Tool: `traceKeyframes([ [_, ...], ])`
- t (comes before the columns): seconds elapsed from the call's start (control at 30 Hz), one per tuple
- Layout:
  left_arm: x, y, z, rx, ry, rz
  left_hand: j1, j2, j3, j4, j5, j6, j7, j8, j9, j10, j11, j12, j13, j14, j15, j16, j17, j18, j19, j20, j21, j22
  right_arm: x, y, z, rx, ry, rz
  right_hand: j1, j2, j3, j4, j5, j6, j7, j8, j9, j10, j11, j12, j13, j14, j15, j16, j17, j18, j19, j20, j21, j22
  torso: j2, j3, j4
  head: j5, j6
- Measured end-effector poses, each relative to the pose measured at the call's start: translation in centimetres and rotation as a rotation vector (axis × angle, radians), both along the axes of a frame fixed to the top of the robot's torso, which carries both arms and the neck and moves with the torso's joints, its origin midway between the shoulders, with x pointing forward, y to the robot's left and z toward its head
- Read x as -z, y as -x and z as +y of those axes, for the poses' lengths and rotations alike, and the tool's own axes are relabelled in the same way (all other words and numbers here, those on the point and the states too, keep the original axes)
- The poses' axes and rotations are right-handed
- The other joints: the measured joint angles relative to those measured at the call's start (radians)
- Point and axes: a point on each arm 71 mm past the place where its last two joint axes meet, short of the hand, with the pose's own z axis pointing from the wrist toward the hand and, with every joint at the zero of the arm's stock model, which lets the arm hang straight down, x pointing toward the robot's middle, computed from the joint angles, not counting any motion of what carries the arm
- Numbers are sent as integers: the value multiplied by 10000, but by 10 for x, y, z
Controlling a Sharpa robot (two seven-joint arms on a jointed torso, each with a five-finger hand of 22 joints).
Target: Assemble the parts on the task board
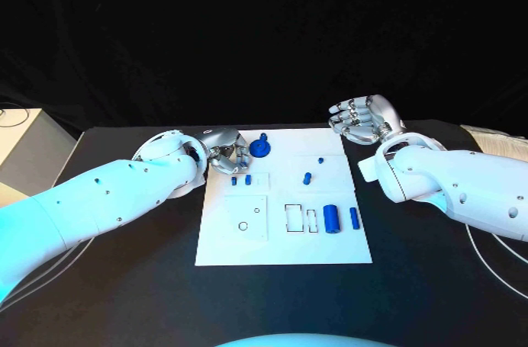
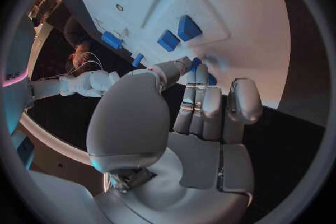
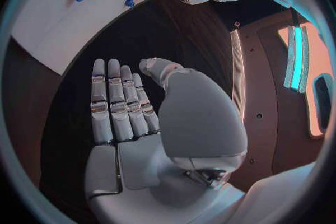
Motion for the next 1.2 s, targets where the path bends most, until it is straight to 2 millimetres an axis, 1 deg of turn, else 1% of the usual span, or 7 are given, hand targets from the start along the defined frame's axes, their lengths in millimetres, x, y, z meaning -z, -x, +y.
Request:
traceKeyframes([
  [0.37, 0, 0, -1, 43, 3, -7, 0, 0, -27, -27, 13, 0, 0, 0, 0, -1, 1, 68, 102, 38, -38, 0, 101, 0, 0, 0, 0, 29, 0, 0, 0, 1, 0, 2, 0, 0, 0, 0, 0, 0, 0, 0, 0, 0, 0, 0, 0, 0, 0, 0, 1, 1, 0, 0, 0, 1, 0, 8, -5, -16, 1],
  [0.57, 0, 0, -1, 47, -17, -1, 145, 133, 31, -85, 12, 35, -36, -11, 2, -1, 2, 116, 162, 38, -38, 0, 101, 0, 0, 0, 0, 34, 0, 0, 0, 3, 0, 3, 0, 0, 0, 0, 0, 0, 0, 0, 0, 0, 0, 0, 0, 0, 0, 0, 1, 1, 0, 0, 0, 1, 0, 12, -6, -19, 2],
  [0.67, 0, 0, 0, 43, -27, 2, 232, 149, 74, -128, 6, 35, -35, -14, 4, -1, 3, 117, 163, 38, -37, 0, 100, 0, 0, 0, 0, 34, 0, 0, 0, 5, 1, 2, 0, 0, 0, 0, 0, 0, 0, 1, 0, 0, 0, 0, 0, 0, 0, 0, 1, 1, 0, 0, 0, 2, 0, 11, -6, -19, 2],
  [0.87, 0, 0, 0, 38, -50, 21, 324, 241, 116, -170, -6, 55, -7, -90, 3, -7, 9, 25, 180, 38, -38, 0, 30, 0, 0, 0, -48, 16, 0, 0, 0, 8, 1, 2, 0, 0, 0, 0, 0, 0, 0, 1, -9, 1, 0, 0, 0, 0, 0, 0, 2, 0, 0, 0, 0, -15, 0, 8, -5, -20, 2],
  [0.9, 0, 0, 0, 37, -53, 24, 337, 254, 116, -170, -6, 21, 27, -90, 2, -48, 43, 0, 182, 38, -37, 0, 19, 0, -2, -2, -48, 11, 0, 0, 0, 8, 1, 2, 0, 0, 0, 0, 0, 0, 0, 1, -9, 1, 1, 0, 0, 0, 0, 0, 2, 1, 0, 0, 0, -15, 0, 8, -4, -20, 3],
  [1.0, 0, 0, 1, 31, -64, 30, 348, 265, 142, -196, -5, -14, 61, -178, -18, -114, 40, -93, 177, -1, 1, -41, -40, 1, -71, -1, -48, 1, 0, 0, -1, 9, 1, 2, 0, 0, 0, 0, 0, 0, 0, 0, -9, 1, 1, 0, 0, 0, 0, 0, 2, 0, 0, 0, 0, -14, 0, 1, -3, -20, 5],
  [1.2, 0, 0, 1, 33, -75, 39, 348, 266, 142, -196, -6, -14, 60, -193, -36, -116, 39, -100, 162, -1, 1, -41, -65, 1, -71, -1, -48, -9, 0, 0, -1, 10, 1, 2, 0, 0, 0, 0, 0, 0, 0, 1, -9, 1, 1, 0, 0, 0, 0, 0, 2, 1, 0, 0, 0, -14, 0, -2, -1, -16, -1],
])
